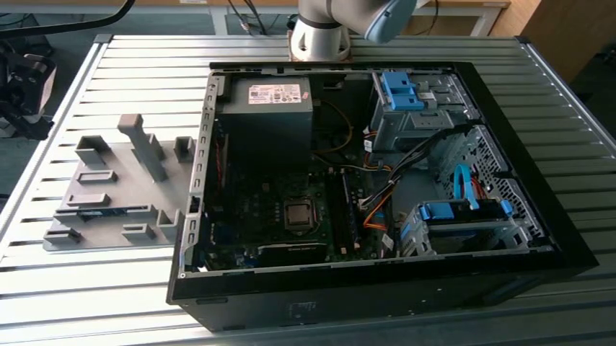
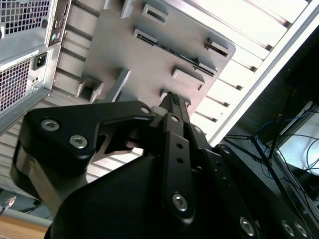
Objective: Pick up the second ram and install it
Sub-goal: 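Pick up the second ram and move it above second insertion slot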
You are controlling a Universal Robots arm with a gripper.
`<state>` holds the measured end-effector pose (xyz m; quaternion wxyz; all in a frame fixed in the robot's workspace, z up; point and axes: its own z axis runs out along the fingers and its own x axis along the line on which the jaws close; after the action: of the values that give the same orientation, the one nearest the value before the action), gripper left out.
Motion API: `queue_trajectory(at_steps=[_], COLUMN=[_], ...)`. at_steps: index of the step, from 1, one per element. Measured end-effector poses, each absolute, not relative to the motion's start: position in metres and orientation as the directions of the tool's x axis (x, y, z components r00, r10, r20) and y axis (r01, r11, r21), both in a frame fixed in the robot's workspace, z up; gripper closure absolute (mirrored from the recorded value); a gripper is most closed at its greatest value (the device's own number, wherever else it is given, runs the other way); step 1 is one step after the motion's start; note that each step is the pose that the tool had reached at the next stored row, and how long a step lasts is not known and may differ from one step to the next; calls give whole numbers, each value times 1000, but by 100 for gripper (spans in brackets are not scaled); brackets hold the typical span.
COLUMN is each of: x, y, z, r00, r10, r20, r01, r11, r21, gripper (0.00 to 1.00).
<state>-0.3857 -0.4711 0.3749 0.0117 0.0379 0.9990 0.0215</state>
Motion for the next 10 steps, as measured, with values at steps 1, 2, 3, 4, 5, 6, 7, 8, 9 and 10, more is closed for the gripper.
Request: queue_trajectory(at_steps=[1, 2, 3, 4, 5, 6, 7, 8, 9, 10], x=[-386, -386, -386, -386, -386, -386, -386, -386, -386, -386], y=[-471, -471, -471, -471, -471, -471, -471, -471, -471, -471], z=[375, 375, 375, 375, 375, 375, 375, 375, 375, 375], r00=[-997, -997, -997, -997, -997, -997, -997, -997, -997, -997], r10=[76, 76, 76, 76, 76, 76, 76, 76, 76, 76], r20=[-22, -22, -22, -22, -22, -22, -22, -22, -22, -22], r01=[75, 75, 75, 75, 75, 75, 75, 75, 75, 75], r11=[996, 996, 996, 996, 996, 996, 996, 996, 996, 996], r21=[44, 44, 44, 44, 44, 44, 44, 44, 44, 44], gripper=[83, 83, 83, 83, 83, 83, 83, 85, 85, 90])
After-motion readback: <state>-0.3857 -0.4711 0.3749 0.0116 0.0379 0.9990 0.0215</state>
